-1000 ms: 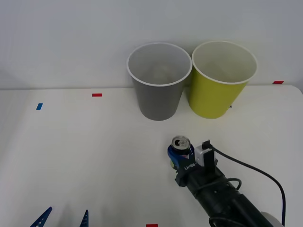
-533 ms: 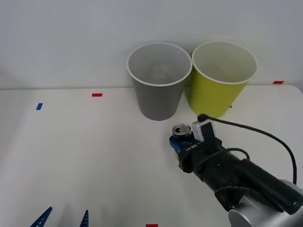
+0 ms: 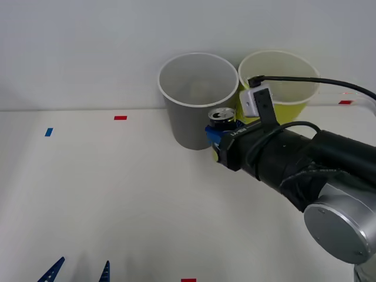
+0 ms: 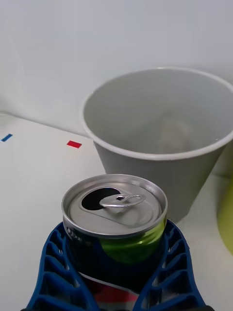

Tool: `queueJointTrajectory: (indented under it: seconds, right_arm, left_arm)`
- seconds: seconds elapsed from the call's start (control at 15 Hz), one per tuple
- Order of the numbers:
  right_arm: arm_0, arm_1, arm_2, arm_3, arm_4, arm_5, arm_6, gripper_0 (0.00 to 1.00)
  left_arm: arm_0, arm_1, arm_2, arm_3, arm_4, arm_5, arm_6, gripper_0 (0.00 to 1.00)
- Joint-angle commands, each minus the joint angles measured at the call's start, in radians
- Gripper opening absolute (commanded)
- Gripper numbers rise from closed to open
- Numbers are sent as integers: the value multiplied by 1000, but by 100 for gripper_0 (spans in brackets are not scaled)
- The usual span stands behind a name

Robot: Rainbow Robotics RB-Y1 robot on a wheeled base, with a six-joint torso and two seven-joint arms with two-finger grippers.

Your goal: Put cans in the gray bin and PET bottles in the light green bin.

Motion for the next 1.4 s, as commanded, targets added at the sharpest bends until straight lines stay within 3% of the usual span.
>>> queueJointTrajectory:
  seconds: [0.07, 0.53, 1.07, 1.4]
  right_arm:
    - [-131, -3, -44, 12, -60, 65, -15, 0]
    - [-406, -37, -53, 200, -88, 35, -148, 0]
    - [-528, 13, -52, 519, -82, -230, -136, 0]
    - [-591, 37, -33, 695, -3, -339, -119, 0]
  left_arm:
    - [0, 0, 0, 0, 0, 0, 0, 100]
    - [0, 0, 0, 0, 0, 0, 0, 100]
    - [0, 0, 0, 0, 0, 0, 0, 100]
    - [0, 0, 0, 0, 0, 0, 0, 100]
